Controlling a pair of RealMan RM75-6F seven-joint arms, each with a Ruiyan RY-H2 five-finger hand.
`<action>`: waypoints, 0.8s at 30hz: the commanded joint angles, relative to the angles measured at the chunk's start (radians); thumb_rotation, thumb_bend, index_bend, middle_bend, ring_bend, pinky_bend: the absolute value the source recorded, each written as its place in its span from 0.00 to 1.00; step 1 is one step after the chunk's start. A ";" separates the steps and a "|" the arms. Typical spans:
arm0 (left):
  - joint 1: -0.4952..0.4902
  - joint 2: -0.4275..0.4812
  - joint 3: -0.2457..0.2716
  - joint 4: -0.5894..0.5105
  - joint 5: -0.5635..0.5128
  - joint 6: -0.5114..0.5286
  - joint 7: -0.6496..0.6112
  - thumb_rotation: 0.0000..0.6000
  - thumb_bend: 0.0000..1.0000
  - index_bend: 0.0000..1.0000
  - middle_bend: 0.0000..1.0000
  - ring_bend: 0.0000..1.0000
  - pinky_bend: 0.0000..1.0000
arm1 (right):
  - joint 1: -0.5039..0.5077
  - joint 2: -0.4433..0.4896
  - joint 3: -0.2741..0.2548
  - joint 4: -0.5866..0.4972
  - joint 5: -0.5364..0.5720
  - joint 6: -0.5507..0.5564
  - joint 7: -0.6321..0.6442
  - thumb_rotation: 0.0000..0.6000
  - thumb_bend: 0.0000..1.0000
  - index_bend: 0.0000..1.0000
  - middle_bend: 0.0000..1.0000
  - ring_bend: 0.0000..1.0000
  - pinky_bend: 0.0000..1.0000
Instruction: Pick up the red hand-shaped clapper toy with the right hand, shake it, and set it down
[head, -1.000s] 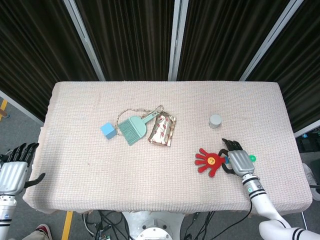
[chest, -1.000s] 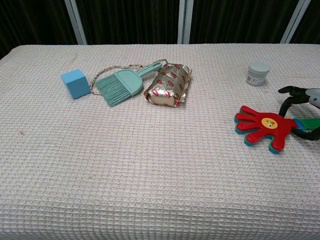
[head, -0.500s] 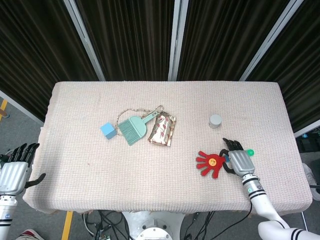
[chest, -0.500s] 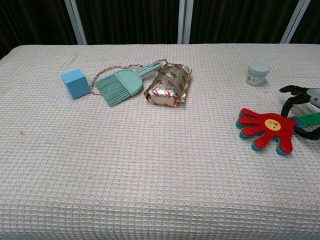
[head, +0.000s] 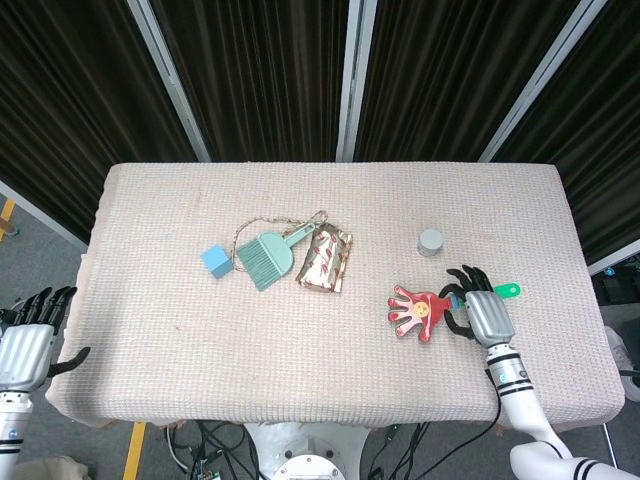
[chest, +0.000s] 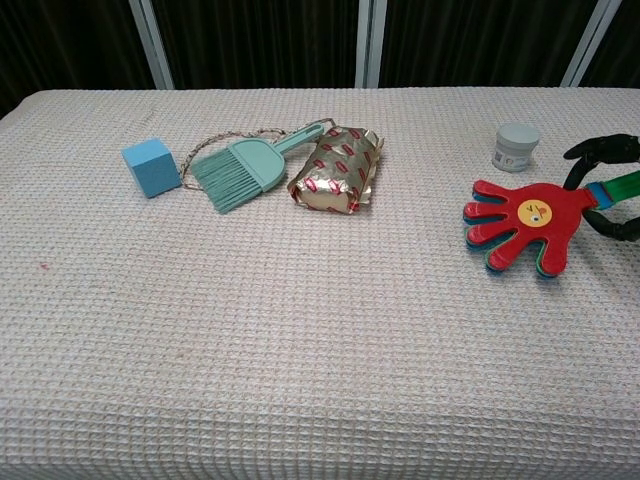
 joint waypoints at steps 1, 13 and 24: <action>0.000 0.000 0.000 0.000 0.001 0.000 -0.001 1.00 0.20 0.06 0.08 0.01 0.10 | -0.016 -0.035 0.020 0.043 -0.036 0.065 0.079 1.00 0.54 0.86 0.25 0.14 0.27; -0.003 0.002 -0.002 0.000 0.001 -0.004 -0.016 1.00 0.20 0.06 0.08 0.01 0.10 | -0.037 -0.056 0.041 0.058 -0.044 0.116 0.227 1.00 0.62 0.93 0.34 0.34 0.70; -0.005 0.003 -0.003 -0.001 -0.002 -0.009 -0.017 1.00 0.20 0.06 0.08 0.01 0.12 | -0.051 -0.033 0.073 -0.022 -0.008 0.098 0.367 1.00 0.64 0.96 0.36 0.48 0.81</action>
